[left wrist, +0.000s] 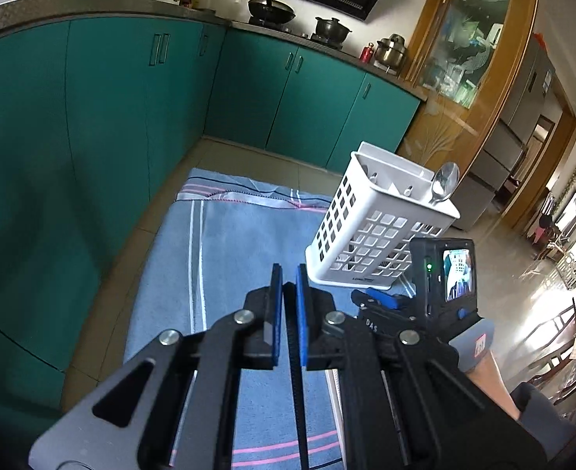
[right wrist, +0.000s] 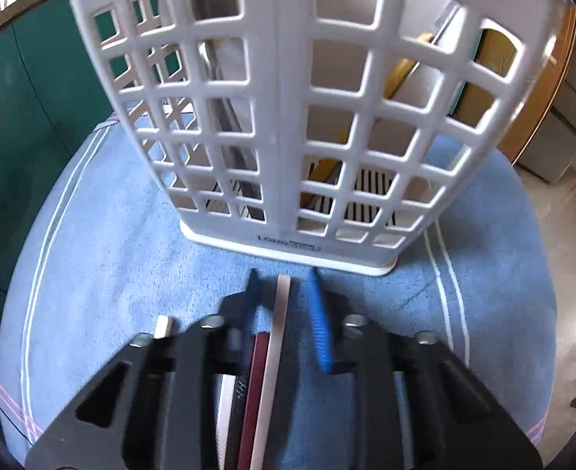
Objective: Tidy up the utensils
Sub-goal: 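Close the left tool on chopsticks while the right tool grasps another chopstick, then carry the held chopsticks over the holder and lower them in with both tools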
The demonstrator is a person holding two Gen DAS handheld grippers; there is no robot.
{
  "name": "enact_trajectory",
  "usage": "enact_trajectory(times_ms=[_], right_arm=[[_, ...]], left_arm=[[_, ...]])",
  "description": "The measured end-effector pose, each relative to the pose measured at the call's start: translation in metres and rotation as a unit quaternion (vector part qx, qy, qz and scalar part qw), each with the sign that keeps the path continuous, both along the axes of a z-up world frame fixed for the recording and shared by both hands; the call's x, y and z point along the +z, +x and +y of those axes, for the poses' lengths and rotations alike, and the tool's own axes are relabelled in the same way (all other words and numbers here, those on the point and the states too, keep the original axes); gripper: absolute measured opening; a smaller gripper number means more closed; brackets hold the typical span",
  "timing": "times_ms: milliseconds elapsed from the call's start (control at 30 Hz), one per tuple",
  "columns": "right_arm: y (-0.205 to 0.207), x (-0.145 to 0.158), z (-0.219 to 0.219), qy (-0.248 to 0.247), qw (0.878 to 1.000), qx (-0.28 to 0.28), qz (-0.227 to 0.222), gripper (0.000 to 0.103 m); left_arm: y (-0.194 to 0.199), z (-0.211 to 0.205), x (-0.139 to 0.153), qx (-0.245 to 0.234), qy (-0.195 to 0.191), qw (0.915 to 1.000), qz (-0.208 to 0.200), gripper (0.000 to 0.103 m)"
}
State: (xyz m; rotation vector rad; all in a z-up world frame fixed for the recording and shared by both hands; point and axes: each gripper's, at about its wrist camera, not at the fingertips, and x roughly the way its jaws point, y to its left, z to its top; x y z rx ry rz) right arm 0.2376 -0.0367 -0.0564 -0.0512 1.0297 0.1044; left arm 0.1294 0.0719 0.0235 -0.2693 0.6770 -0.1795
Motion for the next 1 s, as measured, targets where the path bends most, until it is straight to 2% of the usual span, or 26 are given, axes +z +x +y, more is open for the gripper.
enact_trajectory(times_ms=[100, 200, 433, 633, 800, 1000], right_arm=[[-0.002, 0.003, -0.005, 0.009, 1.0, 0.001, -0.002, 0.007], [-0.017, 0.021, -0.016, 0.034, 0.999, 0.001, -0.02, 0.007], [-0.096, 0.098, -0.051, 0.088, 0.99, 0.016, -0.111, 0.007], [-0.153, 0.147, -0.076, 0.115, 0.978, 0.02, -0.172, 0.007], [-0.181, 0.171, -0.091, 0.123, 0.973, 0.029, -0.191, 0.007], [-0.197, 0.193, -0.095, 0.13, 0.97, 0.034, -0.203, 0.007]], left_arm=[[0.001, 0.004, 0.003, 0.002, -0.001, 1.0, -0.005, 0.006], [0.0, 0.004, 0.005, -0.003, -0.001, 1.0, -0.009, 0.006], [-0.012, -0.012, 0.017, -0.022, 0.017, 0.9993, -0.025, 0.006], [-0.034, -0.031, 0.033, -0.038, 0.05, 0.9967, -0.052, 0.006], [-0.067, -0.047, 0.056, -0.043, 0.096, 0.9902, -0.092, 0.006], [-0.087, -0.057, 0.078, -0.048, 0.104, 0.9879, -0.104, 0.006]])
